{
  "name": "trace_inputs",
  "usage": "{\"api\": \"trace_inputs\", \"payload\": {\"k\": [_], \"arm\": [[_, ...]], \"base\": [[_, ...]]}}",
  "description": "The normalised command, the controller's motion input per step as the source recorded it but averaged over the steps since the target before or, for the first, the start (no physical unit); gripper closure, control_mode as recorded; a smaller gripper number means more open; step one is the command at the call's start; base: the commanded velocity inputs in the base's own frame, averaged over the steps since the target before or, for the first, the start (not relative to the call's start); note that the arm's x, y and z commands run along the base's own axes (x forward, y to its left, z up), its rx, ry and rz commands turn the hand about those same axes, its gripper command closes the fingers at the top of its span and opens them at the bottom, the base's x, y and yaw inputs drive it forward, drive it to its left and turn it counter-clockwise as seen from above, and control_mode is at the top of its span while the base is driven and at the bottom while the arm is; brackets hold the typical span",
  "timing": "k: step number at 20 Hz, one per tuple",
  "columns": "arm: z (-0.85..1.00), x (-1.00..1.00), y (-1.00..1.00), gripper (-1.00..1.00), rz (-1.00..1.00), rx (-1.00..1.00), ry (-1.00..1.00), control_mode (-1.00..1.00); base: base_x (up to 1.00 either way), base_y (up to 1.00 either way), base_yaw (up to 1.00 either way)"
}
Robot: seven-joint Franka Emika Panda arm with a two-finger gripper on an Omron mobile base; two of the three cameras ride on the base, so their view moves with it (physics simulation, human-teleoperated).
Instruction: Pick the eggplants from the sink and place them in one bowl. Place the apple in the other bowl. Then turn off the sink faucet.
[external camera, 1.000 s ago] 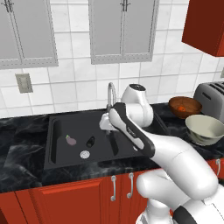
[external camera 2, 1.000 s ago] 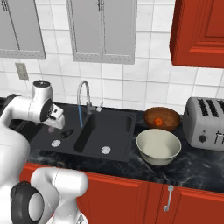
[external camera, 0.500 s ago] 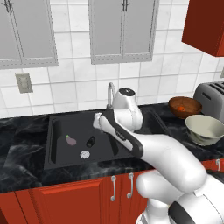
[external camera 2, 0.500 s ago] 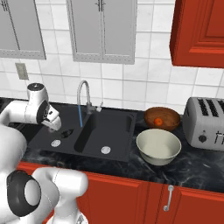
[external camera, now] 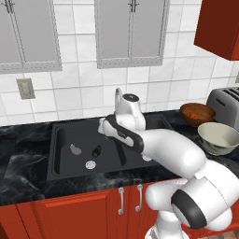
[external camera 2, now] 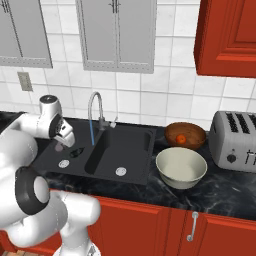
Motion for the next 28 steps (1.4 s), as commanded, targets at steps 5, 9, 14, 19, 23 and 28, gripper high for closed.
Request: {"api": "trace_inputs", "payload": {"k": [5,9,14,19,23,28], "arm": [[-0.10,0.28,0.14,-1.00,-0.06,0.00,0.06,-1.00],[-0.13,0.26,0.15,-1.00,-0.09,-0.01,0.05,-1.00],[-0.22,0.28,0.07,-1.00,-0.12,-0.06,0.05,-1.00],[-0.24,0.25,0.04,-1.00,-0.11,-0.07,0.02,-1.00],[-0.17,0.25,0.12,-1.00,-0.08,-0.02,0.01,-1.00],[-0.23,0.23,0.14,-1.00,-0.08,-0.02,0.03,-1.00]], "base": [[0.00,0.00,0.00],[0.00,0.00,0.00],[0.00,0.00,0.00],[0.00,0.00,0.00],[0.00,0.00,0.00],[0.00,0.00,0.00]]}}
